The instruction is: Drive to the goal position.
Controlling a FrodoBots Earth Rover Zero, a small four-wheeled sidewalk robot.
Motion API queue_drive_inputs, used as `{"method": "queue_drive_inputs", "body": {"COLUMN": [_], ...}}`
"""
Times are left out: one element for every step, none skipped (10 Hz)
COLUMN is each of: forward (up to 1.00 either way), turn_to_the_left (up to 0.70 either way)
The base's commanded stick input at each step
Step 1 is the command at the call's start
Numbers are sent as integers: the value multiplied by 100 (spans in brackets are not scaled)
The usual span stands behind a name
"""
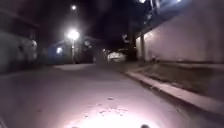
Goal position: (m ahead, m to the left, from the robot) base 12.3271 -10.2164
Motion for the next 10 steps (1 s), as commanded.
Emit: {"method": "queue_drive_inputs", "body": {"forward": [70, 70, 70, 70, 70, 70, 70, 70, 70, 70], "turn_to_the_left": [13, 0, 0, 0, 0, 0, 0, 0, 0, 0]}}
